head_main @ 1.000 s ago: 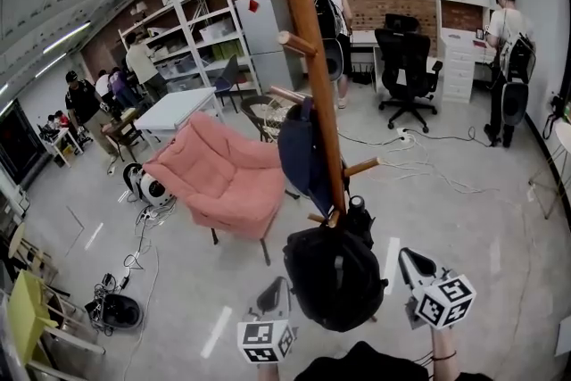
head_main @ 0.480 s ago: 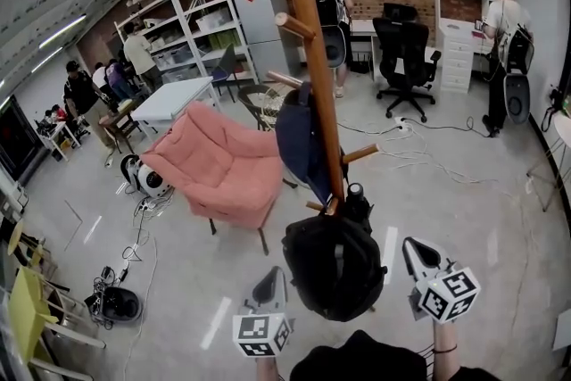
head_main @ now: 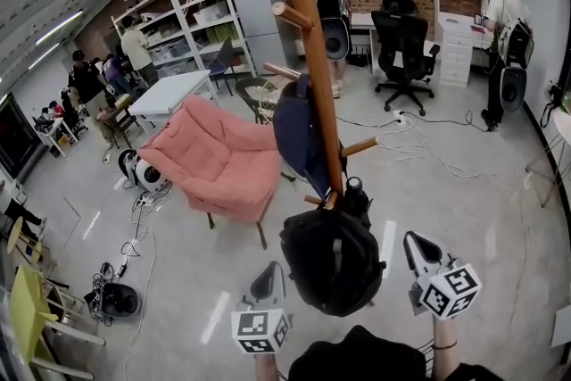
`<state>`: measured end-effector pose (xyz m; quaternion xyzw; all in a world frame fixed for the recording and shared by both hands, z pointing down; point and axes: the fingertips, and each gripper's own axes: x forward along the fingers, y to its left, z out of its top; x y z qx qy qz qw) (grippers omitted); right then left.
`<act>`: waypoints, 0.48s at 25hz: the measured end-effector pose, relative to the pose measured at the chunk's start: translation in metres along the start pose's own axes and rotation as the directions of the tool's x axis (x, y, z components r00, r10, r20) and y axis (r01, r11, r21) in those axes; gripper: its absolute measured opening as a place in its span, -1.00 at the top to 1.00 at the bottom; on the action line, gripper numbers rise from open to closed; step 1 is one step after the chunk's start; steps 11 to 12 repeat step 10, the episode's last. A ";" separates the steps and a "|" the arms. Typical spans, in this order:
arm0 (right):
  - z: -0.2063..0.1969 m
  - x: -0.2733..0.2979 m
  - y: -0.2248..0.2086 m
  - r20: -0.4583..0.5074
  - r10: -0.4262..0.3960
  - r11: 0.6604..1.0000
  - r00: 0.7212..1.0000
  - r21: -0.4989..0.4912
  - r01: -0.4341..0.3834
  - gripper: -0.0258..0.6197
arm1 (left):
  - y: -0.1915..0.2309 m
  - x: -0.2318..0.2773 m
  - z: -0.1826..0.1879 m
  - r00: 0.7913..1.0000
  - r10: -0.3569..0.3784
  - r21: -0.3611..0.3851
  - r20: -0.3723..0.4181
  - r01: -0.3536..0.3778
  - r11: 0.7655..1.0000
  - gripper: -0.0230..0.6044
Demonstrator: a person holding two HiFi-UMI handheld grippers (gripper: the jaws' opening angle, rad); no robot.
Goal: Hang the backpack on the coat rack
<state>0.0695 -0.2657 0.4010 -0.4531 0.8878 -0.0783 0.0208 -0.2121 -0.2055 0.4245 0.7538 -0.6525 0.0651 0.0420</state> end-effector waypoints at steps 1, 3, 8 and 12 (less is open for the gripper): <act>0.000 0.000 -0.001 0.002 -0.002 1.000 1.000 0.000 0.002 0.88 | 0.001 0.000 0.000 1.000 0.003 -0.001 0.000 -0.003 1.000 0.87; 0.000 0.000 -0.002 0.006 -0.004 1.000 1.000 -0.003 0.004 0.88 | 0.001 0.000 0.000 1.000 0.006 0.000 0.000 -0.006 1.000 0.87; -0.002 0.000 -0.003 0.008 -0.010 1.000 1.000 -0.022 0.011 0.88 | 0.002 0.000 0.001 1.000 0.008 0.011 -0.001 -0.008 1.000 0.87; -0.003 0.000 -0.002 0.008 -0.011 1.000 1.000 -0.027 0.011 0.88 | 0.002 0.000 0.001 1.000 0.007 0.016 -0.001 -0.007 1.000 0.87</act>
